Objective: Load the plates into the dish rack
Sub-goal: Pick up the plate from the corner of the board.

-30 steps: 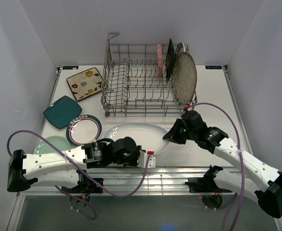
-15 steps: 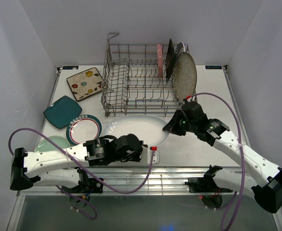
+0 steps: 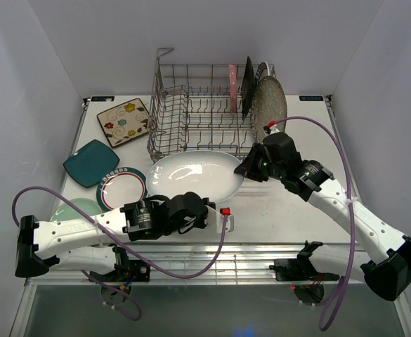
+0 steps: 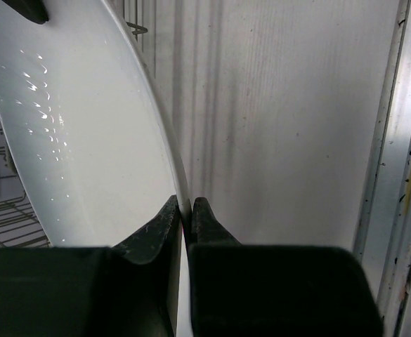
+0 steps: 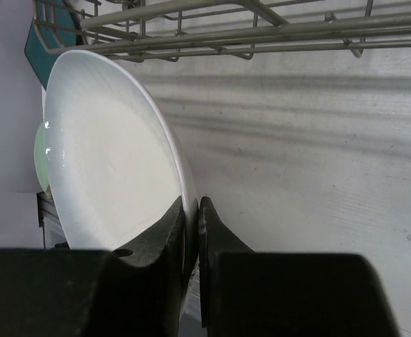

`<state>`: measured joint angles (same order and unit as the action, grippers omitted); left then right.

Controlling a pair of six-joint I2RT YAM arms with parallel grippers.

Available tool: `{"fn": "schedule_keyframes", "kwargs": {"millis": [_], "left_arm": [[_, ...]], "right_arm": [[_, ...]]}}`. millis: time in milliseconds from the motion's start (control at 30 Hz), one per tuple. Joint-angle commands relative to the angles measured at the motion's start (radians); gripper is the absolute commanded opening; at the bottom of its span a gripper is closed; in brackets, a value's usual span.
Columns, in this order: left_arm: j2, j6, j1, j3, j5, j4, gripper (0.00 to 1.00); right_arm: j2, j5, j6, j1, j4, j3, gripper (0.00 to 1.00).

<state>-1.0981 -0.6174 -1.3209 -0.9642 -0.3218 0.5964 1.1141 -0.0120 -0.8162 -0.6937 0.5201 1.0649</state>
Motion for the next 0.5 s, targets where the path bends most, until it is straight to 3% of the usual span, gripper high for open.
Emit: {"fn": "schedule_keyframes", "kwargs": {"millis": [0,467], "left_arm": [[-0.006,-0.107,-0.006,-0.103,0.04,-0.388,0.0],[-0.057,-0.252,-0.006,-0.169,0.052,-0.539,0.0]], "right_arm": [[-0.037,0.227,-0.055,-0.059,-0.275,0.099,0.08],[-0.042,0.078,0.006,-0.059,-0.235,0.244,0.08]]}}
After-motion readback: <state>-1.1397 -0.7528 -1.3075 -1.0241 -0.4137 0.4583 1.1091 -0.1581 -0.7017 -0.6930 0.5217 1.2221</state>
